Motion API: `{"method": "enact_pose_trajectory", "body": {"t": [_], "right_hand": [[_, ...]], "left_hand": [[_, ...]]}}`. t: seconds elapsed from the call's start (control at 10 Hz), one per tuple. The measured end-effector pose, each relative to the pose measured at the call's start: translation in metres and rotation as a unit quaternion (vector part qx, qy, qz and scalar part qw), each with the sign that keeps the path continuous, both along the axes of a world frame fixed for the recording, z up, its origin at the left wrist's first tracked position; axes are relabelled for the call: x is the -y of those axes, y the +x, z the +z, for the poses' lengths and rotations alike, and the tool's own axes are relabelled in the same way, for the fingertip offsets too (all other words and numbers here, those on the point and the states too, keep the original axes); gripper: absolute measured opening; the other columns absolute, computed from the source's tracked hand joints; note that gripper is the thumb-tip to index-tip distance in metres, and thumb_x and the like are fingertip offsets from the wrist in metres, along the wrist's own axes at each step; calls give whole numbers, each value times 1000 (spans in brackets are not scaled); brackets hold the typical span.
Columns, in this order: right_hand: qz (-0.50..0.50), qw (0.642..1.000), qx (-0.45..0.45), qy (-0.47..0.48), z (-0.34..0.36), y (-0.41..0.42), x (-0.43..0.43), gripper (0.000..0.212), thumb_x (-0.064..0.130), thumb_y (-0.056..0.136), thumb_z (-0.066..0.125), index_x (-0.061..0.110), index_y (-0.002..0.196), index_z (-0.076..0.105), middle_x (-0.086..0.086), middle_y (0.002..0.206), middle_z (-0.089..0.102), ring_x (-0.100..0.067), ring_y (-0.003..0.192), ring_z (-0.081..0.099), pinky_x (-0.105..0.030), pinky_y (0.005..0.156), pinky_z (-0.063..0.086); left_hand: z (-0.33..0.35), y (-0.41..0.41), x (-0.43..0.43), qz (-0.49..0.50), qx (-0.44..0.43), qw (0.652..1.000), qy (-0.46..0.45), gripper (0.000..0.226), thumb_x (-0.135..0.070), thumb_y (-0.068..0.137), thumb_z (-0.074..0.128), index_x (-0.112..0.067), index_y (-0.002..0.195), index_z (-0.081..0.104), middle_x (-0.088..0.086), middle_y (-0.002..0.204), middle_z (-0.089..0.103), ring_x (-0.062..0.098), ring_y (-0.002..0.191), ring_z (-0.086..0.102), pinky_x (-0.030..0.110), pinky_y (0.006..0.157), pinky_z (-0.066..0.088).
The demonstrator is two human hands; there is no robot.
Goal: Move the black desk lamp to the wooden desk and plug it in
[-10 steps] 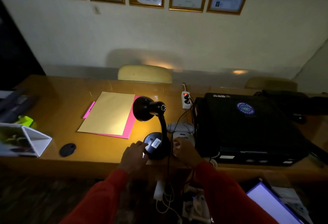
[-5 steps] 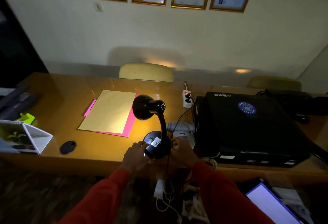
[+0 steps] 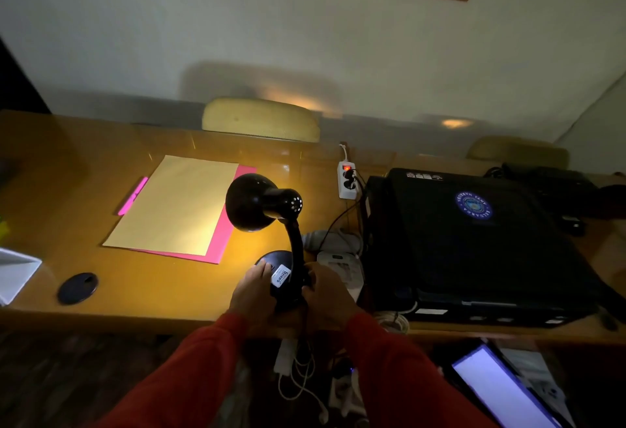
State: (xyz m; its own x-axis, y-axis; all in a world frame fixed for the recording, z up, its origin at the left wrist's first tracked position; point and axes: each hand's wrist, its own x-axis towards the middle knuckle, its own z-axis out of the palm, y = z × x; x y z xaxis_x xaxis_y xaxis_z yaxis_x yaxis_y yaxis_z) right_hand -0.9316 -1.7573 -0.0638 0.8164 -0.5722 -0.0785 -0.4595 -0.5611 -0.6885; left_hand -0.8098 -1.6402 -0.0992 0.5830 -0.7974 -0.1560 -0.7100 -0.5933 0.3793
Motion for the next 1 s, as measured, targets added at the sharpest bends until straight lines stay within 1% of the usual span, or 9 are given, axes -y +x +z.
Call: {"method": "enact_pose_trajectory", "body": {"t": [0.1,0.2,0.3,0.4,0.5,0.6,0.8,0.9,1.0], "right_hand": [[1,1000,-8,8,-1,5,2,42,7,83,57,5,124,50,-19,119,60,-30,110,57,-34,90,47],[6,1000,-13,15,-1,7,2,42,8,83,58,6,124,51,-18,119,60,-29,110,57,-37,92,48],[6,1000,-20,22,-2,8,1,40,8,83,58,5,123,52,-19,118,61,-29,109,58,-37,91,48],[0,999,-20,28,-5,9,-1,37,9,85,56,5,121,52,-18,117,61,-29,108,58,-36,89,48],[6,999,-34,30,-3,10,-6,35,10,90,53,4,125,49,-19,125,58,-31,115,54,-39,96,46],[2,999,-30,29,-4,11,-7,35,9,91,52,2,125,48,-19,127,56,-31,117,53,-41,100,45],[-5,999,-31,28,6,11,-8,32,5,86,53,1,118,53,-21,119,60,-33,111,57,-39,94,48],[11,999,-35,17,19,7,-7,35,6,85,54,2,120,52,-22,119,60,-34,111,56,-40,94,47],[11,1000,-22,-1,34,-1,-1,36,10,85,55,5,121,51,-19,120,60,-32,109,57,-40,92,49]], "left_hand": [[-7,3,3,-3,23,1000,18,62,-17,78,60,-4,134,39,11,138,47,29,118,48,39,85,47],[-10,2,3,4,53,999,14,62,-19,71,67,-4,128,49,12,129,57,32,107,56,39,72,51],[-8,-2,1,-31,107,993,49,62,-22,47,81,-2,104,66,10,97,71,29,74,65,30,48,50],[-7,-2,3,-30,141,987,78,60,-28,48,79,-4,102,66,8,98,70,26,71,64,28,47,50],[-18,2,7,-40,113,985,122,68,-38,88,53,-5,142,28,12,153,30,32,128,42,41,93,44],[-20,2,8,-56,114,978,165,70,-42,95,37,-8,148,7,8,161,4,34,142,20,44,107,32],[-7,3,5,-46,50,986,150,69,-34,92,45,-12,148,11,7,161,8,33,142,20,45,109,33],[15,-1,-3,-39,3,993,114,65,-32,92,46,-16,148,16,7,158,20,31,140,27,45,109,33],[40,-7,-12,-24,10,999,26,60,-29,92,47,-15,146,26,8,153,31,29,133,36,42,106,38]]}}
